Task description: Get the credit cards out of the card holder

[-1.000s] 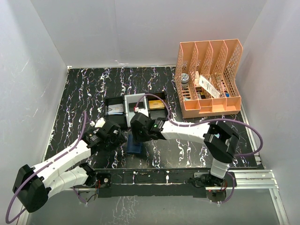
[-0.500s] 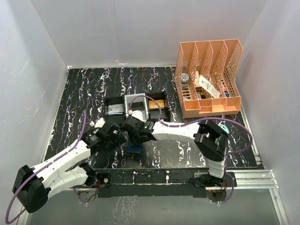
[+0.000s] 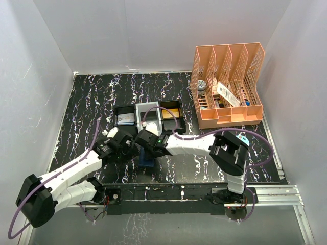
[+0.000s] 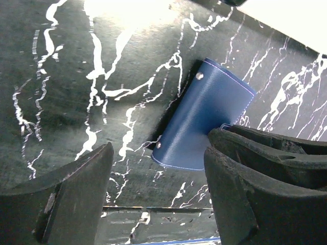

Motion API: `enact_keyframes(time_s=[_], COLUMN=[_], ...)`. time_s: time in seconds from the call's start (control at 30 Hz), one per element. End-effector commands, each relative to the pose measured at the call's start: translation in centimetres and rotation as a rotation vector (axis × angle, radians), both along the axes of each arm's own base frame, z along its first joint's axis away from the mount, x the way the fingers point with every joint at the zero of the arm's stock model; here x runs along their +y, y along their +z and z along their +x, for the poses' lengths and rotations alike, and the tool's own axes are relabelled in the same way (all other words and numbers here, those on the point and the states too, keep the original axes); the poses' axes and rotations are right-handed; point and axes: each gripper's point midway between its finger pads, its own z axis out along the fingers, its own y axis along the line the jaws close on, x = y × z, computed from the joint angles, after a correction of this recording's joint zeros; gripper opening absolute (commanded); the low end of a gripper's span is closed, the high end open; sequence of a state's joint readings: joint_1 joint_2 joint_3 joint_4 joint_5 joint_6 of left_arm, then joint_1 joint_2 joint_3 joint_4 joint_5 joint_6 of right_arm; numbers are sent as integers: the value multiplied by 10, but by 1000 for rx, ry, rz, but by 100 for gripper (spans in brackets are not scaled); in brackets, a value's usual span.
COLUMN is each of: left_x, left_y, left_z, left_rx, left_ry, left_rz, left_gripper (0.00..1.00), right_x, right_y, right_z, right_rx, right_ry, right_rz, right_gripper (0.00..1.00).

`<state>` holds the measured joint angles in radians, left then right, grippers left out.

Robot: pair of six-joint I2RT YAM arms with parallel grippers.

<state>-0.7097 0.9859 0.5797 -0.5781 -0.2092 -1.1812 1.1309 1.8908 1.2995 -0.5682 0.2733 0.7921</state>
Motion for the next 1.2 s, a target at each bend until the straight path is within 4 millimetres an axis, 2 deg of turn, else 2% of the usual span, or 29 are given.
enact_keyframes(time_s=[0.0, 0.2, 0.47, 0.63, 0.93, 1.0, 1.17], left_x=[-21, -42, -36, -28, -26, -25, -24], left_y=[-2, -19, -43, -46, -46, -46, -44], left_z=[5, 3, -7, -11, -13, -13, -12], left_rx=[1, 85, 188, 196, 196, 200, 191], left_ry=[-113, -214, -208, -192, -196, -194, -201], left_rz=[-45, -58, 0, 27, 29, 35, 39], left_gripper=[70, 68, 60, 56, 56, 56, 57], right_x=[-11, -5, -8, -17, -34, -39, -51], right_y=[-15, -10, -6, -3, 5, 21, 26], right_z=[-10, -13, -12, -4, 8, 13, 15], right_rx=[71, 119, 142, 123, 77, 50, 37], right_ry=[-12, 15, 15, -17, -55, -77, -126], right_rz=[36, 163, 220, 207, 109, 104, 81], right_gripper=[23, 19, 16, 15, 24, 27, 30])
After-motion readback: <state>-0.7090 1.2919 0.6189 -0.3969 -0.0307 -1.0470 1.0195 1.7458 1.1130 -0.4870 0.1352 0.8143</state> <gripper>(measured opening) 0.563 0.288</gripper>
